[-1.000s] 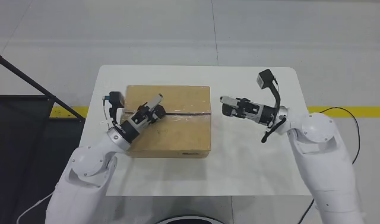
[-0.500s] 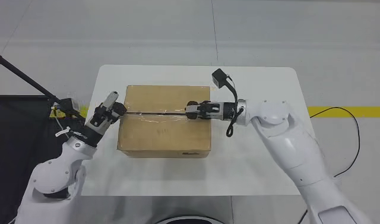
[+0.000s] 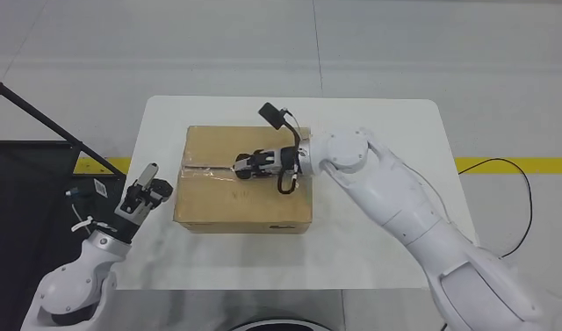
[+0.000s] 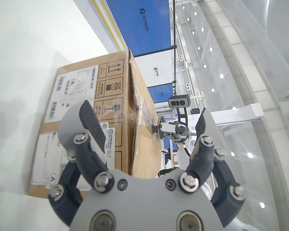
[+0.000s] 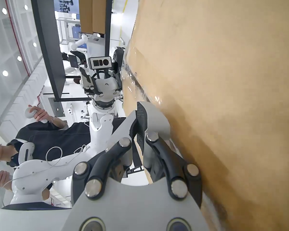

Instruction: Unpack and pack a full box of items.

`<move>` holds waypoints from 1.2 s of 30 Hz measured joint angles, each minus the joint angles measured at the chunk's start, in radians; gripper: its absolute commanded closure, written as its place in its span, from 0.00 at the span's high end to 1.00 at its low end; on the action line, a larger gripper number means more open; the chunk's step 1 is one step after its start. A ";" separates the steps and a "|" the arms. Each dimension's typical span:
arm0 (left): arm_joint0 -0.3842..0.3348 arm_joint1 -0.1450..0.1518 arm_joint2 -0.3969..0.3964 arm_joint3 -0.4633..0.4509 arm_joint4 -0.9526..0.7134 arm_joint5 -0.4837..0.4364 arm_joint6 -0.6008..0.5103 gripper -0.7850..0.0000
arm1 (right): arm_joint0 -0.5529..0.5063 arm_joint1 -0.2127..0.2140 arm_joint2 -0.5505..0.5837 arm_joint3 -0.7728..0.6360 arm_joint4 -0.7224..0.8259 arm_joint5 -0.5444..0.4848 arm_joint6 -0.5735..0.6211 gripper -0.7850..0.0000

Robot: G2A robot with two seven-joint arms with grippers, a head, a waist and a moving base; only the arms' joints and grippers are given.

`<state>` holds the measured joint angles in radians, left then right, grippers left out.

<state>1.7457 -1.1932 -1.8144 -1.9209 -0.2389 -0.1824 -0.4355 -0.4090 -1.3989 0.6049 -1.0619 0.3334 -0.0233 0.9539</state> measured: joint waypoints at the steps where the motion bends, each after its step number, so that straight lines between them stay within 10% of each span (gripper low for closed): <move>1: 0.001 0.000 0.003 -0.001 -0.001 -0.003 -0.001 1.00 | 0.010 -0.008 -0.009 0.016 -0.004 0.000 -0.004 0.00; 13: -0.020 0.000 0.019 0.007 -0.008 -0.003 -0.014 1.00 | 0.052 -0.030 -0.004 0.074 -0.040 -0.019 0.088 0.00; 36: -0.064 0.004 0.019 0.023 -0.013 0.017 -0.016 1.00 | -0.112 0.109 0.240 -0.177 -0.275 0.102 0.214 0.00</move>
<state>1.6815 -1.1888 -1.7957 -1.8975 -0.2518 -0.1651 -0.4517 -0.5207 -1.2895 0.8444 -1.2390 0.0589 0.0788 1.1675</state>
